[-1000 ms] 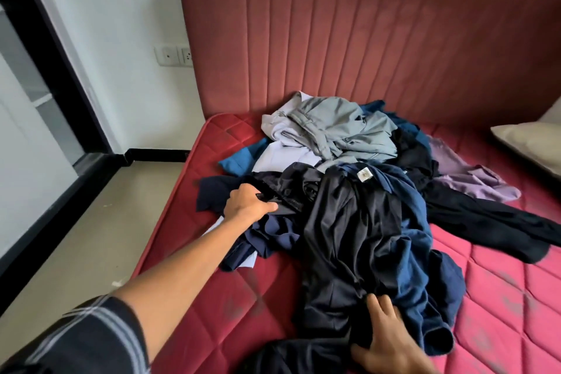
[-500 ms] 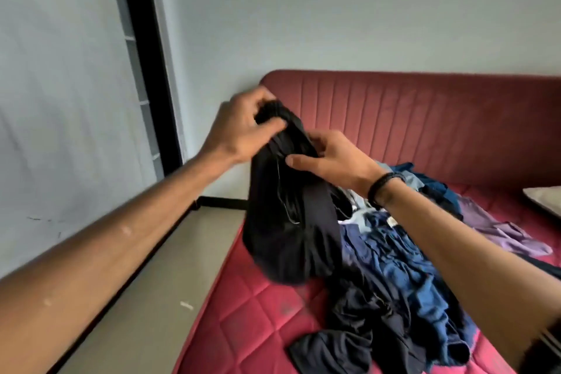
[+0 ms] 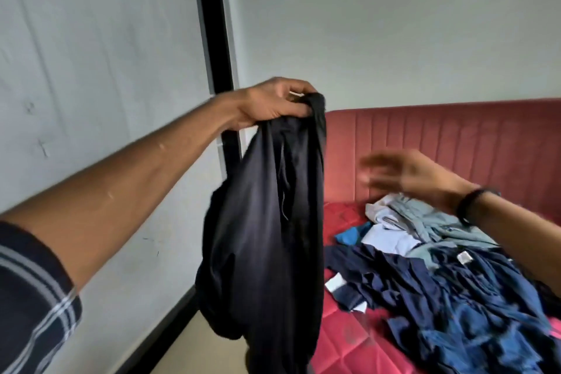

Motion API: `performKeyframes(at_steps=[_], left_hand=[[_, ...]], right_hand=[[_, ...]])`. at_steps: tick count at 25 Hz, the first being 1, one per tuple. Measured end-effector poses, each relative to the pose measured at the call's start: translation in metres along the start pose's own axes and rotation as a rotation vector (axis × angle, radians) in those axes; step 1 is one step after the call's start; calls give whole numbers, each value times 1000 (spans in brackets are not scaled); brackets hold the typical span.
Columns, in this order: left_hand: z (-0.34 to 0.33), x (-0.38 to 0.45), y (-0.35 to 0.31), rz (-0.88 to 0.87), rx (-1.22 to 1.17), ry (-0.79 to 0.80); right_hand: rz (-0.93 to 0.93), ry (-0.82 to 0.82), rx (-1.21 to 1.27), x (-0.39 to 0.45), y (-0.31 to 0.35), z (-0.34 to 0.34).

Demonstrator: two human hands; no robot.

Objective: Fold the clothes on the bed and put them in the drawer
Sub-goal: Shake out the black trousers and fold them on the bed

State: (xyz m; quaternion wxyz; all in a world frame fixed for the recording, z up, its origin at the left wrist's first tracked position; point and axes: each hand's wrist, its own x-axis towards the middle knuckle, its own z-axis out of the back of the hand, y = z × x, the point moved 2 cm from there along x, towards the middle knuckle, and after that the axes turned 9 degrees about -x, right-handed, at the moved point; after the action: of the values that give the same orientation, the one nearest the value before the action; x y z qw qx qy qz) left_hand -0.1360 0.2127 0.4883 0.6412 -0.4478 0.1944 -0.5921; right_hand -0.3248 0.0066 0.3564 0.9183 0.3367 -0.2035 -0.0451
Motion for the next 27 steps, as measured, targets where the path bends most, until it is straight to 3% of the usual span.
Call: performKeyframes(at_steps=[2,5,7,9,11,13,16,18,20,22,27], left_hand=[[-21,10,-10,5,-114,111],[-13,16,-28,-42,-203,45],[7,15,-39,-64,-234,-78],[23,17,-48,-104,-251,-178],[30,20,-53,-130,-229,-203],[34,26,-48,-83,-61,-139],[41,34,-25,73,617,24],[43,42,-12,80,930,18],[45,49,-7,-25,1008,-42],[43,51,-12,-111,1064,-77],[2,48,-1,-69,865,-95]], right_hand=[[154,-34,338,31,61,5],[157,45,411,44,91,11],[75,157,261,30,72,1],[13,355,-26,10,48,-16],[-36,425,-364,1,19,-11],[-93,326,-576,-3,-5,28],[-86,121,-828,-15,-16,110],[-29,-1,-988,-26,-6,154],[66,-148,-1039,-36,15,184],[108,-290,-929,-48,29,207],[-51,-266,-831,-49,3,205]])
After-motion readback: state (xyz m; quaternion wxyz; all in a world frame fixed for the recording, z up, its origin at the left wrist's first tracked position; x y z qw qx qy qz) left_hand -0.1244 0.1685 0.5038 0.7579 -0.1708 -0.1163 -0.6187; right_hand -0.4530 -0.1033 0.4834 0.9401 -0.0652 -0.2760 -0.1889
